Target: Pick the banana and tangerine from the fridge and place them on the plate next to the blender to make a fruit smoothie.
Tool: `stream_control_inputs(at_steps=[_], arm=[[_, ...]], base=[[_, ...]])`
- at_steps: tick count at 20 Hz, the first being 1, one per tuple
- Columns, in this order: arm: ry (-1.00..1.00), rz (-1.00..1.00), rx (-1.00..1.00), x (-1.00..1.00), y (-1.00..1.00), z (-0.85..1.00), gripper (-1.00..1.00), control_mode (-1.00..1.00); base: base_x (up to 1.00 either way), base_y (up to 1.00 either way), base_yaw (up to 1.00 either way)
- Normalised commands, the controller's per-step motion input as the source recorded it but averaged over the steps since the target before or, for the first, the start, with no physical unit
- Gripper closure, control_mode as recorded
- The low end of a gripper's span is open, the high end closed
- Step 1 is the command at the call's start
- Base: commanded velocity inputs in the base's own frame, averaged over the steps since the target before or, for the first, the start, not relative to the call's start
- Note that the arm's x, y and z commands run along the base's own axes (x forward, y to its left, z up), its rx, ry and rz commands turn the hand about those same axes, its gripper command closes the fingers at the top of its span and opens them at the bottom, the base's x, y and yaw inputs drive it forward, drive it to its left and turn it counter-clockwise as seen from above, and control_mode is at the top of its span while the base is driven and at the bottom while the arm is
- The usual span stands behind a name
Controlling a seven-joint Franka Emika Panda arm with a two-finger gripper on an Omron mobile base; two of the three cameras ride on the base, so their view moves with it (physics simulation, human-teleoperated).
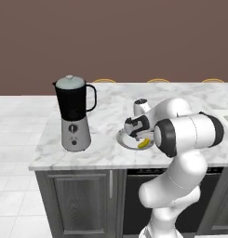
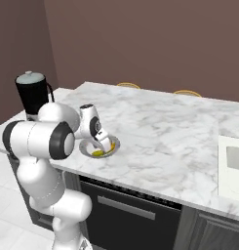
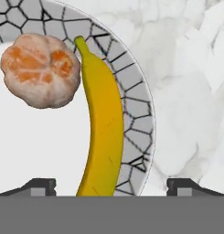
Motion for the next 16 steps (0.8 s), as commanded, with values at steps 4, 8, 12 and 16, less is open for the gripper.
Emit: stream_control_inputs(at_steps=[4,8,12,16], arm=[[0.0,-0.05,0.0,-0.29,0.0,0.63,-1.0,-1.0],[-0.03,-0.07,0.0,-0.51,0.0,0.91,-1.0,-1.0],[-0.07,-0.05,0.01,-0.57,-0.02,0.66,-1.0,-1.0],[-0.13,0.0,0.07,-0.78,-0.3,0.14,-1.0,-1.0]], base=[[0.0,0.0,0.0],[0.0,0.0,0.0],[0.0,0.0,0.0],[0.0,0.0,0.0]])
